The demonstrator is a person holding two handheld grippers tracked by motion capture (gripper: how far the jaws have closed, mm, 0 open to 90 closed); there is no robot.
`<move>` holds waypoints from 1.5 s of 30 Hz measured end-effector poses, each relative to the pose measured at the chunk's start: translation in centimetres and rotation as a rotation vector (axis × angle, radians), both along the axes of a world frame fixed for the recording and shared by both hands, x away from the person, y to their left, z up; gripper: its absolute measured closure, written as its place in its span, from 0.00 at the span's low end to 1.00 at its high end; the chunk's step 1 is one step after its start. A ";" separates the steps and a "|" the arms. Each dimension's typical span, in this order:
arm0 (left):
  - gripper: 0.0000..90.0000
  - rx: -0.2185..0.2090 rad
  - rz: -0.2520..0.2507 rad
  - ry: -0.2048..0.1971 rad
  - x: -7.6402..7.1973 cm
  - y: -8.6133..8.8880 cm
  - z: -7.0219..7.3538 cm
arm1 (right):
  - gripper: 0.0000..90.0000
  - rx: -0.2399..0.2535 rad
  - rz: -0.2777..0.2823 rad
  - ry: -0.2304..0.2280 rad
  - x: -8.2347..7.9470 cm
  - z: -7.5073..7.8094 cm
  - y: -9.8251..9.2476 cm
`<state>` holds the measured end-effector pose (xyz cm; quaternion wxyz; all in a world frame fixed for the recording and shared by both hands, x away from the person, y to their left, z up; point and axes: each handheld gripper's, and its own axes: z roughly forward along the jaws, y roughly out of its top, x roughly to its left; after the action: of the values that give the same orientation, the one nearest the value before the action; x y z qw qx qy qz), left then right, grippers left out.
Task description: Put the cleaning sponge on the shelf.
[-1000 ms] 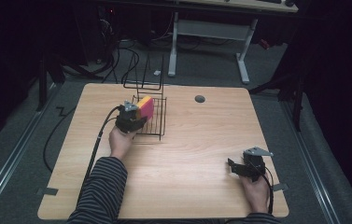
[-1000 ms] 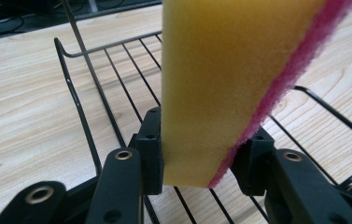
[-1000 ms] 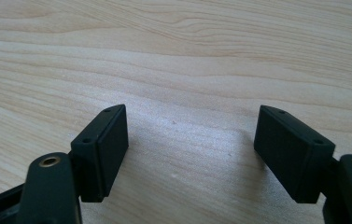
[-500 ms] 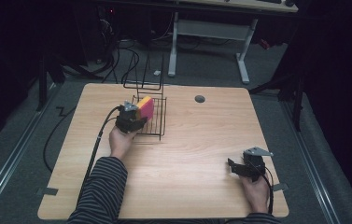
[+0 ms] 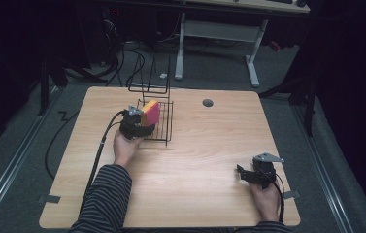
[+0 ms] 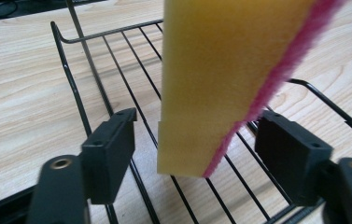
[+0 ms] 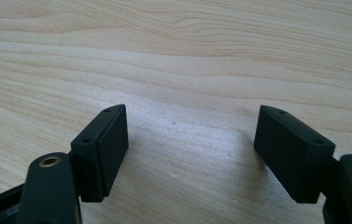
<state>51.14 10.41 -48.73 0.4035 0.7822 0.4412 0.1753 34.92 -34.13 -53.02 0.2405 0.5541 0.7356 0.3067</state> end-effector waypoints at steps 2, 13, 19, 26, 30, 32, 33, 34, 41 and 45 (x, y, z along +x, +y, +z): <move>0.31 -0.001 -0.001 -0.001 -0.1 0.1 0.1 | 0.29 0.000 0.000 0.000 0.0 0.0 0.0; 0.29 -0.051 -0.002 0.004 -1.9 1.9 0.6 | 0.29 0.000 0.000 0.000 0.0 0.0 0.0; 0.26 -0.045 -0.004 -0.009 -2.7 2.6 0.9 | 0.29 0.000 0.000 0.000 0.0 0.0 0.0; 0.26 -0.060 -0.008 -0.041 -3.8 3.2 1.2 | 0.29 0.000 0.000 0.000 0.0 0.0 0.0; 0.25 -0.081 -0.009 -0.029 -4.2 3.5 1.5 | 0.29 0.000 0.000 0.000 0.0 0.0 0.0; 0.25 -0.084 -0.011 -0.033 -4.3 3.5 1.6 | 0.29 0.000 0.000 0.000 0.0 0.0 0.0; 0.25 -0.086 -0.010 -0.041 -4.5 3.6 1.7 | 0.29 0.000 0.000 0.000 0.0 0.0 0.0; 0.25 -0.090 -0.012 -0.050 -4.7 3.7 1.9 | 0.29 0.000 0.000 0.000 0.0 0.0 0.0; 0.25 -0.091 -0.007 -0.058 -5.3 4.3 2.2 | 0.29 0.000 0.000 0.000 0.0 0.0 0.0; 0.26 -0.097 0.002 -0.061 -5.7 4.7 2.2 | 0.29 0.000 0.000 0.000 0.0 0.0 0.0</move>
<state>45.40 15.14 -46.56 0.4541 0.7556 0.4373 0.1777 34.92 -34.12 -53.02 0.2405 0.5540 0.7357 0.3067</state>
